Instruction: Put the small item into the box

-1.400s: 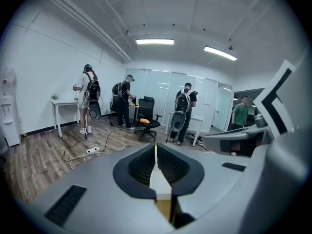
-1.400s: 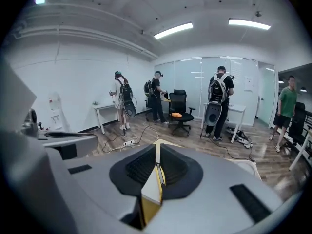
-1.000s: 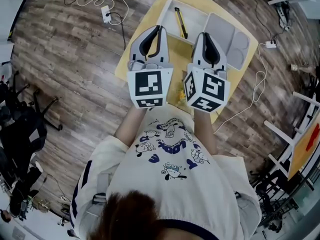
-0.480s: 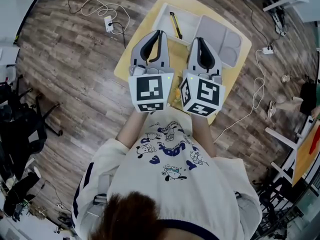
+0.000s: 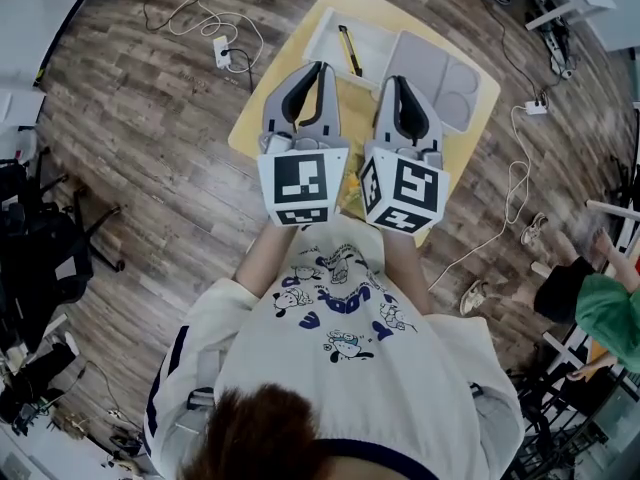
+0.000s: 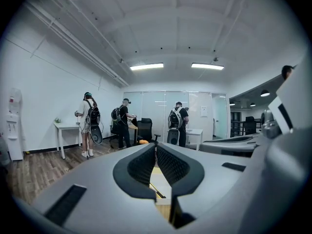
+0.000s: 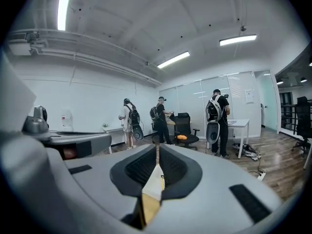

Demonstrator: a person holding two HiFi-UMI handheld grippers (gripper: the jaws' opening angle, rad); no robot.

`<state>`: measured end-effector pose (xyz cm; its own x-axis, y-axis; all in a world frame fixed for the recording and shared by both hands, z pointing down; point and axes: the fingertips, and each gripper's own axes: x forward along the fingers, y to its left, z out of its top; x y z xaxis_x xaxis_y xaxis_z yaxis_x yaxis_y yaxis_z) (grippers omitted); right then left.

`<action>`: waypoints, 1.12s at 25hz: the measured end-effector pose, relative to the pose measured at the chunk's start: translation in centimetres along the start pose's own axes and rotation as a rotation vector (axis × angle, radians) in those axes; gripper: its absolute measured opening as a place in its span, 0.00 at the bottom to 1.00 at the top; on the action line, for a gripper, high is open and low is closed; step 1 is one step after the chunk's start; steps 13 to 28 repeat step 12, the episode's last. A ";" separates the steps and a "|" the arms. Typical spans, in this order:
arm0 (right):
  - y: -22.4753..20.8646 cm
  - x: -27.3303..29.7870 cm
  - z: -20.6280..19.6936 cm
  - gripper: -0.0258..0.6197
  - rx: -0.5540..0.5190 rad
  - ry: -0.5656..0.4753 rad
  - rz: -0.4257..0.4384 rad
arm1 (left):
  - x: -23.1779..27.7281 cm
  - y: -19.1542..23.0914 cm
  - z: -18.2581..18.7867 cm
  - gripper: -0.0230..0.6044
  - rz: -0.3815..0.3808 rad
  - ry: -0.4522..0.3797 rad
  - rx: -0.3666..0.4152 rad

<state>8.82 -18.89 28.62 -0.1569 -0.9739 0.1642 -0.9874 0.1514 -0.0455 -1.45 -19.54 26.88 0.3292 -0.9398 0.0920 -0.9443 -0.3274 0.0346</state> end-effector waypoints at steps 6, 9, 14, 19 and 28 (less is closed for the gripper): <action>-0.1 -0.5 0.1 0.10 -0.004 -0.007 0.009 | -0.3 -0.8 0.0 0.08 -0.005 -0.004 0.003; -0.1 -1.0 0.0 0.10 -0.004 -0.009 0.008 | -0.6 -1.2 -0.1 0.08 -0.010 -0.005 0.004; -0.1 -1.3 0.1 0.10 -0.004 -0.011 0.007 | -0.9 -1.4 0.0 0.08 -0.013 -0.009 0.004; -0.1 -1.3 0.1 0.10 -0.004 -0.011 0.007 | -0.9 -1.4 0.0 0.08 -0.013 -0.009 0.004; -0.1 -1.3 0.1 0.10 -0.004 -0.011 0.007 | -0.9 -1.4 0.0 0.08 -0.013 -0.009 0.004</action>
